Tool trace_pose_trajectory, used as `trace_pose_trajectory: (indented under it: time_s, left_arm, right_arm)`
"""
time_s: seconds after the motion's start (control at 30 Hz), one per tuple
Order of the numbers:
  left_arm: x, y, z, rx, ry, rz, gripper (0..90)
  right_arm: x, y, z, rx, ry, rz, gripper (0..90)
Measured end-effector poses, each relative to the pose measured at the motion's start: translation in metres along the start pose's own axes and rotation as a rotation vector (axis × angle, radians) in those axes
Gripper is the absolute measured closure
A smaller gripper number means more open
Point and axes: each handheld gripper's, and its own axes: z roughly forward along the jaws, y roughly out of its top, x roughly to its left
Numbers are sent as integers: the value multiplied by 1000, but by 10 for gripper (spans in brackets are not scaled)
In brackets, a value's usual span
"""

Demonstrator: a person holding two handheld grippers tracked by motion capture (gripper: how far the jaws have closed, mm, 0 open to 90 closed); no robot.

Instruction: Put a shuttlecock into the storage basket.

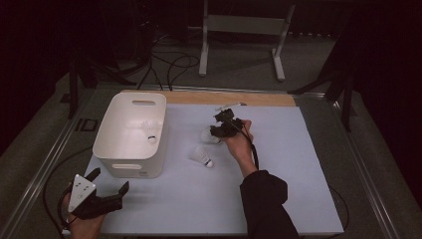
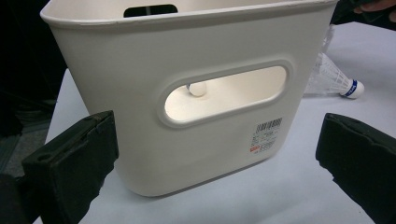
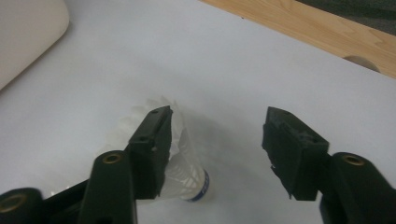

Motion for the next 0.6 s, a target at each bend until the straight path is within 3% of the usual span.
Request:
trace_pose_trajectory:
  time_s: [0.37,0.6]
  left_arm:
    - [0,0,0,2,1,2,1]
    - [0,0,0,2,1,2,1]
  right_arm:
    - [-16,-12,-10,2,31,39,561]
    - [-19,-18,-9,19,40,28,588]
